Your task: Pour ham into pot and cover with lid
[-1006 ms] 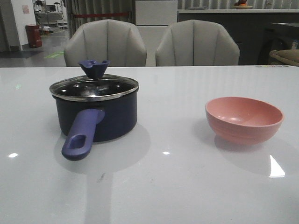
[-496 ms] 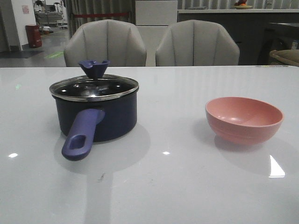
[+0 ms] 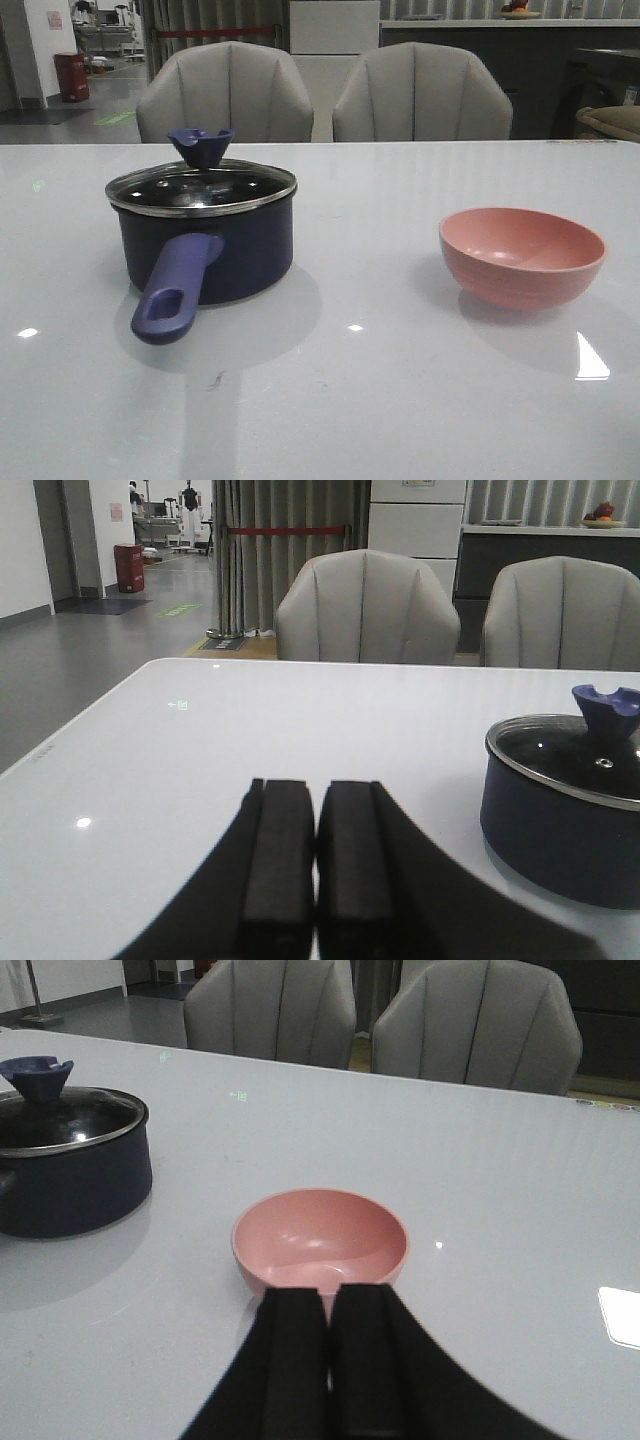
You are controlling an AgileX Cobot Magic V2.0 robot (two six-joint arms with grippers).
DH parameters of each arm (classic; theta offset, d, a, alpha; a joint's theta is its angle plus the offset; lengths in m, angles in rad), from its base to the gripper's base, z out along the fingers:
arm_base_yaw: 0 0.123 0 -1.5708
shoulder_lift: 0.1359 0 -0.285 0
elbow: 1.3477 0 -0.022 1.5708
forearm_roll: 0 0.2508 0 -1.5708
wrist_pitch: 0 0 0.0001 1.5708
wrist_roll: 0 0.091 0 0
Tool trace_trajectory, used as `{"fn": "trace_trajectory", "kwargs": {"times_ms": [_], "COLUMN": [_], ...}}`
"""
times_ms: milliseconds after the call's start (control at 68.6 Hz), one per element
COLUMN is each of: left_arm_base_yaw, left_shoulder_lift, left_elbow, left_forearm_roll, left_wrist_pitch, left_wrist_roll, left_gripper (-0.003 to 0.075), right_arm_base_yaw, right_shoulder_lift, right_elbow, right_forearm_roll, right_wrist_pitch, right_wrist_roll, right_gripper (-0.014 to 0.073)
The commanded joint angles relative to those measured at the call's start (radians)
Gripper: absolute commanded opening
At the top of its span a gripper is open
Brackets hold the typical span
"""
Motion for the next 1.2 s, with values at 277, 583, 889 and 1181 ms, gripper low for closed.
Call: {"fn": "trace_trajectory", "kwargs": {"times_ms": [277,583,889,1181], "left_arm_base_yaw": [-0.002,-0.002,-0.002,-0.002], "left_shoulder_lift": [-0.019,-0.019,-0.019,-0.019], "left_elbow": [0.021,0.021,0.021,0.021], "left_forearm_roll": [0.001,0.001,0.001,0.001], "left_wrist_pitch": [-0.085,-0.085,-0.085,-0.085], "left_wrist_roll": [-0.011,-0.011,-0.011,-0.011], "left_gripper": [0.0134,0.0134,0.0134,0.0134], "right_arm_base_yaw": [0.002,0.002,-0.002,-0.142], "right_shoulder_lift": [0.01,0.01,0.011,-0.053], "right_elbow": [-0.029,-0.029,-0.028,0.031], "right_forearm_roll": [0.004,0.004,-0.015,-0.173], "right_wrist_pitch": [-0.077,-0.077,-0.084,-0.165], "right_wrist_roll": [-0.003,-0.003,-0.003,0.165], "right_gripper": [0.015,0.015,0.015,0.015]}}
